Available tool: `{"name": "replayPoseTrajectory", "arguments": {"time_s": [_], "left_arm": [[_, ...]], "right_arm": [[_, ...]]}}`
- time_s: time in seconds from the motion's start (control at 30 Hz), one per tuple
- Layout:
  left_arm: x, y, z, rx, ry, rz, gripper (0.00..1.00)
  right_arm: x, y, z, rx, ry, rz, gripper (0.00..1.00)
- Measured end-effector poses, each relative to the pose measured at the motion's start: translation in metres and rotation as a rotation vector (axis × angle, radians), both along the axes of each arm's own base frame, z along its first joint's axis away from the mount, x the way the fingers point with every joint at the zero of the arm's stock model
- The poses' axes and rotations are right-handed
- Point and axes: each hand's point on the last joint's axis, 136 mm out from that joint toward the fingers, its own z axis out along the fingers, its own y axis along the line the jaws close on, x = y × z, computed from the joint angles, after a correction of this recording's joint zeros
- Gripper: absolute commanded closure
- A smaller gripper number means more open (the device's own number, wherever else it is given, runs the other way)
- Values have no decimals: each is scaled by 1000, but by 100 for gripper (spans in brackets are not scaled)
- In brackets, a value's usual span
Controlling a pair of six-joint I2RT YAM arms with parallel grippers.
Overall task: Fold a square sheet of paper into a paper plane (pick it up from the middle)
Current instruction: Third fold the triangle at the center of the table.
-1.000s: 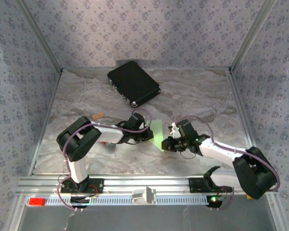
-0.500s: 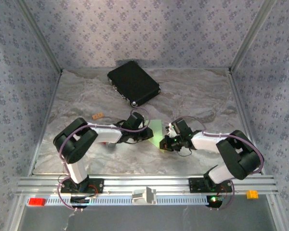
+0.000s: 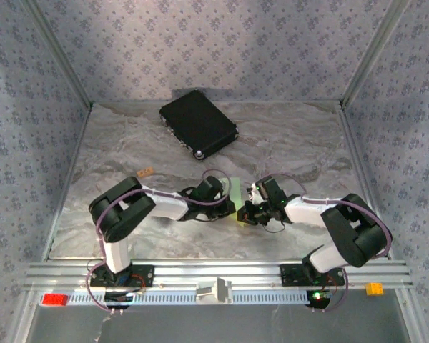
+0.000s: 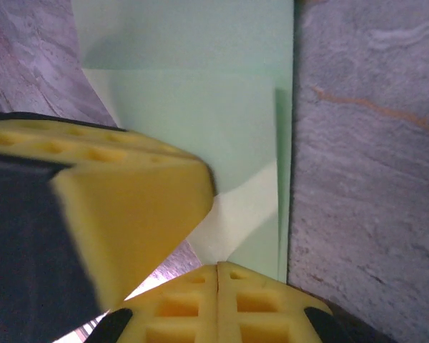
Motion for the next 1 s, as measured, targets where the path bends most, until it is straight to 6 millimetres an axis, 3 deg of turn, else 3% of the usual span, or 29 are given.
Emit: {"name": "replayPoseTrajectory", "arguments": {"time_s": [0.23, 1.0], "left_arm": [[5, 7, 0, -51, 0, 18, 97], [44, 65, 3, 12, -108, 76, 92]], "right_arm": [[0, 0, 0, 9, -7, -1, 100], [0, -1, 1, 35, -21, -2, 98]]}}
